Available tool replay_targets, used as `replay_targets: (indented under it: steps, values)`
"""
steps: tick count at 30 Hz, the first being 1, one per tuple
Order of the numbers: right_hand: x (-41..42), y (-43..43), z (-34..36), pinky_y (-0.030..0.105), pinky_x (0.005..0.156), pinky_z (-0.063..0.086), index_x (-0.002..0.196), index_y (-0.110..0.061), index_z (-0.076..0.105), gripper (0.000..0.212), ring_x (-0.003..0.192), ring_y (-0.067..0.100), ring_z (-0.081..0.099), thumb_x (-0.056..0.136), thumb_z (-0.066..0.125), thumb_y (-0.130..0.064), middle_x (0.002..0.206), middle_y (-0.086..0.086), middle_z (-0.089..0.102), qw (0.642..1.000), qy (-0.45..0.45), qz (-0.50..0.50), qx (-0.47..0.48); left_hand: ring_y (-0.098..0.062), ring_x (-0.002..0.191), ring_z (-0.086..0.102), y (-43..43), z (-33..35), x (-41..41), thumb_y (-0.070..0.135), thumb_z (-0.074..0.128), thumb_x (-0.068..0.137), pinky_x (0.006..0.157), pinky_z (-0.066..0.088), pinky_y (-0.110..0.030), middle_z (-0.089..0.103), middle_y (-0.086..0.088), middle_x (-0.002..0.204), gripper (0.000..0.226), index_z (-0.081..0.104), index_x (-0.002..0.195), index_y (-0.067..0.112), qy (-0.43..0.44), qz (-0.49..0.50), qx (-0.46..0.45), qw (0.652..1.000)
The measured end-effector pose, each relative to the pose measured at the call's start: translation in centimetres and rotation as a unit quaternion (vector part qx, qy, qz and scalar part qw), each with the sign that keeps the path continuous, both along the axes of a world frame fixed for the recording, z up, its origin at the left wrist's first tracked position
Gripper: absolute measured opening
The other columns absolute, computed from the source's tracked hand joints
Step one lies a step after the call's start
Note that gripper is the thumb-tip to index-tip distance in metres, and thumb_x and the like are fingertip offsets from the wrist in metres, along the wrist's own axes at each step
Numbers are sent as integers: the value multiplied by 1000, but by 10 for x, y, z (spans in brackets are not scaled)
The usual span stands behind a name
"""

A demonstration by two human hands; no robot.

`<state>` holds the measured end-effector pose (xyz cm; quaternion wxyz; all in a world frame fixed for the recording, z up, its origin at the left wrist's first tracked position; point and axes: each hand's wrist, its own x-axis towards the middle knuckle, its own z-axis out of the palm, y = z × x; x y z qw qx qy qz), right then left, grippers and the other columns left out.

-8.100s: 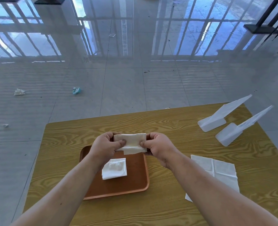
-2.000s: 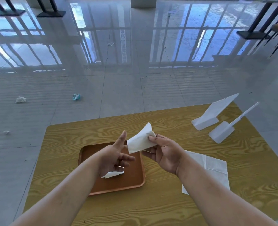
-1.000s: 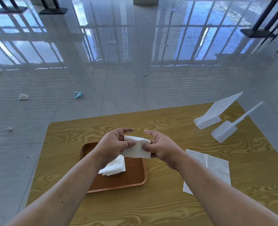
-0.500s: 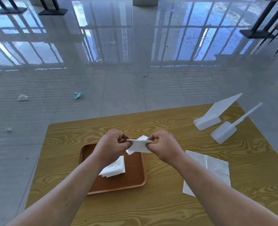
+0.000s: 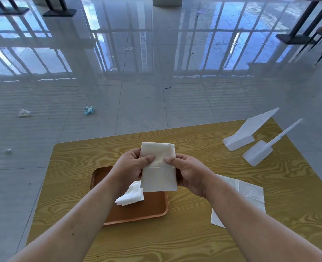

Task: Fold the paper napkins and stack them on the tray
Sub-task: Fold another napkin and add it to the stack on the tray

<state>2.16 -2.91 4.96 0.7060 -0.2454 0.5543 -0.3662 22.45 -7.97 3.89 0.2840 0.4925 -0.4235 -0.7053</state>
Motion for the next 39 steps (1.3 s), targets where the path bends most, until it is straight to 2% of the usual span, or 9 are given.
replay_targets:
  steps: [4, 8, 12, 18, 23, 27, 30, 34, 39]
  values:
    - [0, 2, -1, 44, 76, 65, 121, -14, 73, 21, 97, 27, 79, 103, 64, -23, 109, 9, 81, 1000, -7, 1, 16, -25, 87, 79, 4, 0, 4, 28, 71, 100, 64, 63, -35, 82, -9, 102, 20, 75, 118, 20, -8, -28, 11, 1000]
    - [3, 2, 0, 39, 64, 62, 122, -14, 71, 21, 94, 29, 78, 106, 58, -17, 110, 12, 81, 999, -32, -30, 17, -26, 89, 77, 9, -6, 9, 24, 66, 103, 68, 63, -37, 81, -11, 108, 22, 73, 124, 23, -17, -62, 37, 997]
    - [5, 2, 4, 34, 53, 57, 125, -11, 69, 23, 76, 22, 75, 107, 55, -12, 100, 12, 78, 998, -58, -26, 7, -20, 85, 78, 8, -5, 11, 12, 60, 105, 63, 61, -32, 82, -7, 103, 29, 84, 103, 28, 28, -14, 67, 997]
    - [6, 1, 5, 31, 56, 53, 94, -15, 79, 28, 76, 20, 69, 103, 56, -3, 96, 8, 76, 998, -51, 16, -38, -24, 83, 74, 3, -5, 15, 7, 58, 99, 61, 59, -34, 76, -14, 102, 22, 78, 91, 11, 44, 11, 58, 997]
    - [4, 0, 5, 34, 57, 54, 84, -12, 78, 36, 77, 24, 67, 98, 48, 3, 99, 12, 75, 999, -36, 6, -40, -32, 88, 74, -1, -10, 16, 41, 51, 88, 74, 61, -44, 76, -21, 106, 46, 82, 96, 7, 74, 11, 78, 994]
    - [-1, -3, 3, 35, 59, 53, 89, -9, 76, 31, 79, 26, 64, 98, 48, -18, 98, 14, 67, 999, -32, -10, -19, -28, 83, 74, -5, -13, 17, 72, 53, 90, 77, 59, -45, 79, -19, 102, 69, 83, 98, 10, 42, -17, 73, 996]
    - [1, -6, -1, 33, 56, 54, 107, -14, 71, 12, 72, 19, 68, 96, 66, -13, 99, 9, 69, 1000, 16, 16, -9, -19, 81, 74, -4, -13, 14, 41, 88, 70, 69, 61, -34, 77, -10, 99, 35, 83, 97, 19, -8, -43, 28, 999]
    - [7, -10, -11, 29, 56, 57, 126, -21, 60, 44, 74, 16, 72, 93, 68, 6, 110, 13, 73, 998, 56, 16, 10, -21, 78, 75, -6, -22, 14, -6, 75, 83, 63, 60, -31, 80, -6, 94, 35, 81, 104, 22, -21, -10, 10, 1000]
    - [14, -18, -27, 33, 70, 61, 113, -7, 69, 28, 91, 25, 73, 91, 68, 10, 111, 18, 75, 997, 75, -8, 12, -22, 86, 78, -12, -36, 22, -7, 77, 88, 72, 64, -34, 82, -8, 96, 33, 77, 110, 17, -73, 21, -2, 997]
